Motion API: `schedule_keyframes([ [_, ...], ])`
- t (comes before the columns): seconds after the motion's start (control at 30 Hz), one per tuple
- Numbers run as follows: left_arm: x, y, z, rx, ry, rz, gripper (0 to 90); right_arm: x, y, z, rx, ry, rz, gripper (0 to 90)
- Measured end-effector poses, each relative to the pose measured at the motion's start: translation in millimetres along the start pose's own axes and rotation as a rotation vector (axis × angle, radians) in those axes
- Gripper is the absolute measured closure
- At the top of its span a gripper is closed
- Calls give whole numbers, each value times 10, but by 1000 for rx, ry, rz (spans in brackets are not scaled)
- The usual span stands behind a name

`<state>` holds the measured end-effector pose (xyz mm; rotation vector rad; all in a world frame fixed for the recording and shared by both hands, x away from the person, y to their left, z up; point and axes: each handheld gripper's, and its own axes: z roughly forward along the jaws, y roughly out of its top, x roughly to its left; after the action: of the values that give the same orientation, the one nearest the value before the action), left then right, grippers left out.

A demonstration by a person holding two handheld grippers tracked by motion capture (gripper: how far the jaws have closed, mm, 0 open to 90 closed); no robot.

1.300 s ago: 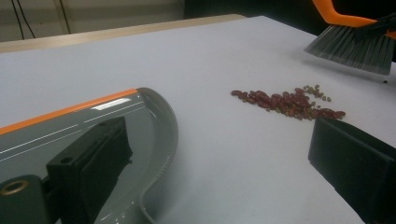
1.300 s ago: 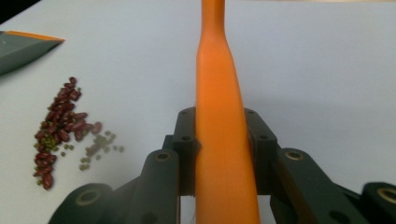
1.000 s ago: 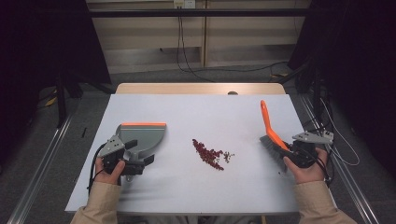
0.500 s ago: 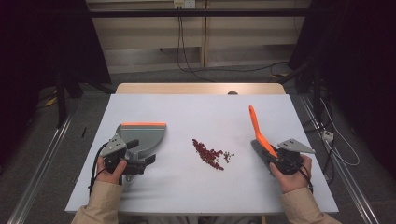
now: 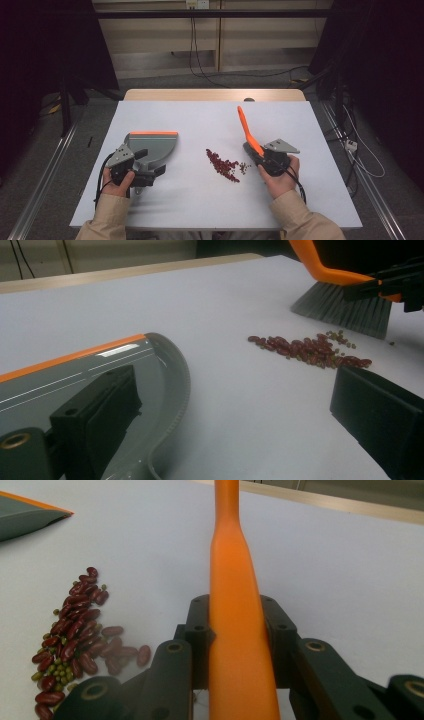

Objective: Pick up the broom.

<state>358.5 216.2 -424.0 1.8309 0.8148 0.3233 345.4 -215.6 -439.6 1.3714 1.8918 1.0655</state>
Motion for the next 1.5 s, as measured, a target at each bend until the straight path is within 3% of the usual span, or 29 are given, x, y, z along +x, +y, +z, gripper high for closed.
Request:
schedule_keyframes([
  [0.17, 0, 1, -4, -5, -1, -1, 52, 125, 49, 88, -8, 43, -17, 713],
  [0.23, 2, 1, -1, 0, 2, -1, 52, 134, 61, 111, -10, 85, 29, 713],
  [0.3, -3, 2, -3, 2, 3, 2, 52, 165, 79, 124, -9, 90, 15, 713],
  [0.4, -8, 3, -10, -2, 1, 3, 52, 153, 114, 76, -30, 88, 22, 713],
  [0.57, -6, 3, -20, -4, -2, 7, 52, 40, 98, -176, -54, 66, 41, 713],
  [0.7, -18, 12, -26, -6, 2, 9, 52, -3, -78, -386, -37, 38, 52, 713],
  [0.8, -37, 17, -16, -3, -3, 15, 52, 32, -221, -444, -7, 24, 52, 713],
  [0.87, -50, 21, -3, 1, -5, 23, 52, 79, -262, -452, -24, 20, 41, 713],
  [1.23, -39, 13, 10, 8, -2, 16, 52, 326, -117, -131, -46, 23, 33, 713],
  [1.5, -39, 11, 23, 13, -3, 16, 52, 326, -25, 31, -43, 70, 56, 713],
])
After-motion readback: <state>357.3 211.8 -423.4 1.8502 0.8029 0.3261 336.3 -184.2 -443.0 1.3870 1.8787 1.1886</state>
